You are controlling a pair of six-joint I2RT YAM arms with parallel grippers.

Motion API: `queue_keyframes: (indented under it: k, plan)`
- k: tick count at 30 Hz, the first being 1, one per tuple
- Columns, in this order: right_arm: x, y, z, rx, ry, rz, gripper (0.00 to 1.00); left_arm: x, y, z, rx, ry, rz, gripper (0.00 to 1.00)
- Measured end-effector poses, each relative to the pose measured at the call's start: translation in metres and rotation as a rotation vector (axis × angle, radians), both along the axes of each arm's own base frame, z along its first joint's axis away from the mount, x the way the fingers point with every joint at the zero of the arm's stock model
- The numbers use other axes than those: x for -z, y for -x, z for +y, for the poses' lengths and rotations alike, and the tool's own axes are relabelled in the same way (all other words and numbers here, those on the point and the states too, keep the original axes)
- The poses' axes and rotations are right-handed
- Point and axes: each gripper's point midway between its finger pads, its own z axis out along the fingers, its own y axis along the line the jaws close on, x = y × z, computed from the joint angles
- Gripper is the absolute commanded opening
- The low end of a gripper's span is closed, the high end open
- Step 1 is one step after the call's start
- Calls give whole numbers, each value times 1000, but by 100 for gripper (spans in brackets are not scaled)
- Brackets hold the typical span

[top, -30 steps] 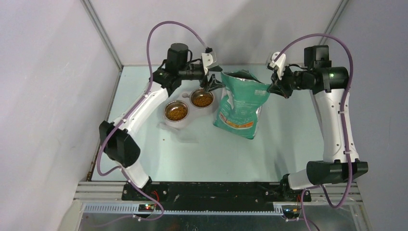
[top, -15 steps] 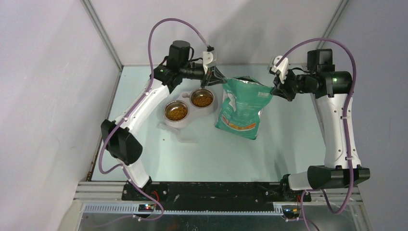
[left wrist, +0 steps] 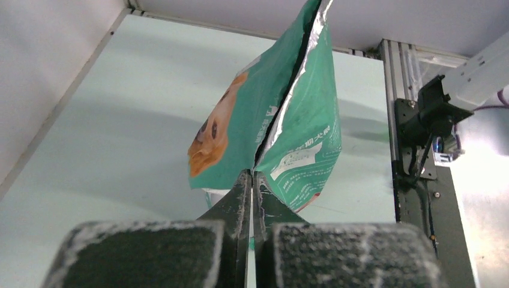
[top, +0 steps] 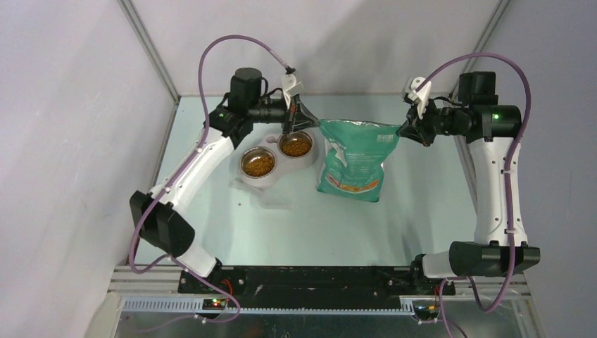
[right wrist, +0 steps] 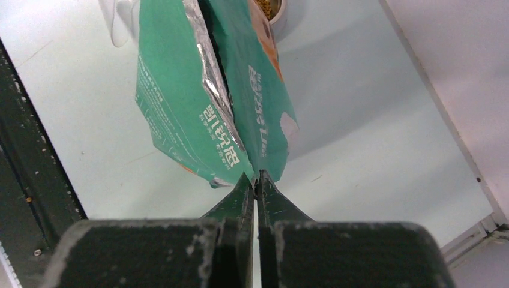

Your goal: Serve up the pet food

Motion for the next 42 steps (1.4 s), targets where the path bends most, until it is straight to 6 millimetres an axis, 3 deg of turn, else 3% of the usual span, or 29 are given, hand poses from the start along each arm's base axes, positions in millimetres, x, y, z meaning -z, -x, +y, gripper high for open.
queue_keyframes:
  k: [3,6,8,12,13,16,18,20,22,24,29,36,38,40,41,42]
  plan:
    - [1,-5,4,-6,10,-17,1,-6,-1,5,-57,18,23,0]
    - [2,-8,10,-20,31,-39,26,-11,-1,8,-98,36,44,0]
    - [4,-7,18,-40,46,-47,37,-16,-1,8,-114,51,46,0]
    - [13,-3,36,-88,80,-44,42,-25,1,6,-121,75,38,1]
    - [14,-2,40,-100,90,-46,42,-25,1,6,-120,78,35,4]
    - [15,-1,45,-111,108,-48,38,-24,2,6,-113,68,20,46]
    - [15,-3,45,-108,118,-48,38,-19,6,7,-97,43,16,63]
    - [14,-5,44,-103,124,-48,39,-18,7,8,-79,16,-8,73]
    - [14,-7,43,-98,128,-49,39,-20,8,8,-61,-8,-48,77]
    - [13,-8,43,-97,130,-47,37,-23,8,8,-36,-30,-86,78]
    - [8,-12,47,-99,112,-22,21,-34,1,-7,44,-63,-162,77]
    - [6,-14,44,-89,87,32,16,-7,5,-32,133,-101,-97,70]
    - [5,-13,41,-82,83,37,14,-1,6,-37,143,-108,-86,59]
    - [4,-12,39,-81,81,38,10,2,7,-39,146,-112,-81,40]
    - [4,-12,37,-83,82,36,6,2,7,-40,148,-112,-84,35]
    - [4,-12,37,-85,83,36,0,2,8,-40,149,-113,-85,23]
